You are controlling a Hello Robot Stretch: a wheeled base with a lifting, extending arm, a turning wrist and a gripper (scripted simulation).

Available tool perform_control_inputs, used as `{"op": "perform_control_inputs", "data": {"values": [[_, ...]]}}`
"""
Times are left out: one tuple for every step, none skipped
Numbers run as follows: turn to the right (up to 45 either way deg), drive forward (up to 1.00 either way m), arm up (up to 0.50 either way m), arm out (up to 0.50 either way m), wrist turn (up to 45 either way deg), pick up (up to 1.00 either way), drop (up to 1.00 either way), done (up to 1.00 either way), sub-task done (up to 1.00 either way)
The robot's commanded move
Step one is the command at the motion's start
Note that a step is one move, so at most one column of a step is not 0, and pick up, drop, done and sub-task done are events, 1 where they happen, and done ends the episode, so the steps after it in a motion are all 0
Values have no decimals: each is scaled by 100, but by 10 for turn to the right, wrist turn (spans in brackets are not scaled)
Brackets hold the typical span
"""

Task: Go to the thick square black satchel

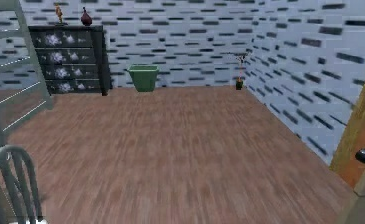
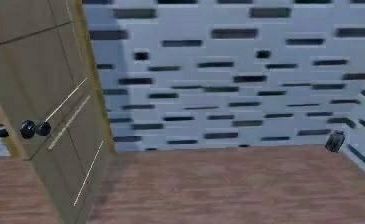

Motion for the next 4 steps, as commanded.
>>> {"op": "perform_control_inputs", "data": {"values": [[0,100,0,0,0,0,0,0,0],[-150,0,0,0,0,0,0,0,0],[0,5,0,0,0,0,0,0,0],[450,0,0,0,0,0,0,0,0]]}}
